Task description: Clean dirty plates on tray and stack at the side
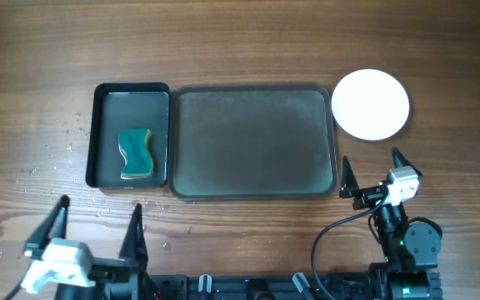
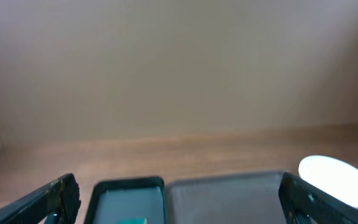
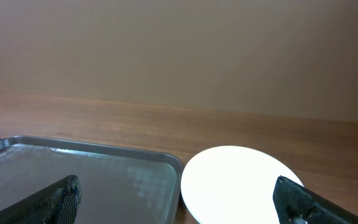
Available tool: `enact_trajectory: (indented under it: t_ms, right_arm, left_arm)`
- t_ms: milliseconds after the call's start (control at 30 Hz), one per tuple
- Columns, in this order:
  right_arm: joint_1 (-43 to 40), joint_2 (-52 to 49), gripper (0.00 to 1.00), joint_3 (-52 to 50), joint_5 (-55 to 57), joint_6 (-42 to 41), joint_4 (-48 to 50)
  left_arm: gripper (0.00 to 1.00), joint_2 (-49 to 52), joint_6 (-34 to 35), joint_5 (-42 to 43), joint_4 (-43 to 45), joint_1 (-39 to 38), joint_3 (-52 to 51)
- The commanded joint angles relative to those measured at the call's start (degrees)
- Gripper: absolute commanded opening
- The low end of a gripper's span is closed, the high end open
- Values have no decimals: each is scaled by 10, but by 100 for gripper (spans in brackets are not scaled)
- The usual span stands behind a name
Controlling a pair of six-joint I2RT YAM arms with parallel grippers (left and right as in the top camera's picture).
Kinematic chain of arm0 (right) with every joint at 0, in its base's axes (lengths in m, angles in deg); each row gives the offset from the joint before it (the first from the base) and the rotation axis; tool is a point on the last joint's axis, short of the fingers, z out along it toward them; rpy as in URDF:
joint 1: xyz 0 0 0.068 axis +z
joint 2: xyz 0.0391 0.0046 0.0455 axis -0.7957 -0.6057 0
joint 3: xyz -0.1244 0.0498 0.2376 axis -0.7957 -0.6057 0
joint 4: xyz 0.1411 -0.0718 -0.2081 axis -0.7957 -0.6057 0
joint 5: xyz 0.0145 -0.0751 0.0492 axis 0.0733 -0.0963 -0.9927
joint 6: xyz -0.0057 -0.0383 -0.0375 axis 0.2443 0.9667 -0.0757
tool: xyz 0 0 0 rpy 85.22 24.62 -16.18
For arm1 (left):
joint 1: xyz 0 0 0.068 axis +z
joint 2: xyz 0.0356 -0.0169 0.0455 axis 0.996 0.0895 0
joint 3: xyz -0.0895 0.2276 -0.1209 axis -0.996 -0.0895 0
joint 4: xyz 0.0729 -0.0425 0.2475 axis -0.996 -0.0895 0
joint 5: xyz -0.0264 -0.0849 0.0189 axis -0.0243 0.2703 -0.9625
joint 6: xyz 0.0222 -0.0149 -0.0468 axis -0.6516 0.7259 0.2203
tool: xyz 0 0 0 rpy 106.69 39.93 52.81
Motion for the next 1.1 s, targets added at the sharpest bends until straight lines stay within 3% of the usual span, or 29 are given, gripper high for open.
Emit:
enact_trajectory:
  t_ms: [0,200,500,667,833,1067]
  right_arm:
    - [-3,5,100,0,-1,5,3]
    - [-3,5,100,0,-1,5,3]
    - [-3,5,100,0,-1,5,3]
    - [-3,5,100,0,-1,5,3]
    - [-3,5,100,0,-1,5,3]
    - [-3,5,100,0,-1,5,3]
  left_arm:
    - [100,-47,4,7,0,1,-57]
    - [100,-47,4,13,68,3,-119]
    - [100,-47,10,26,497,3,-325]
    - [100,-47,25,26,673,3,-440]
    - [100,-47,77,4,685,3,-481]
    - [100,-47,84,-27,660,3,-521]
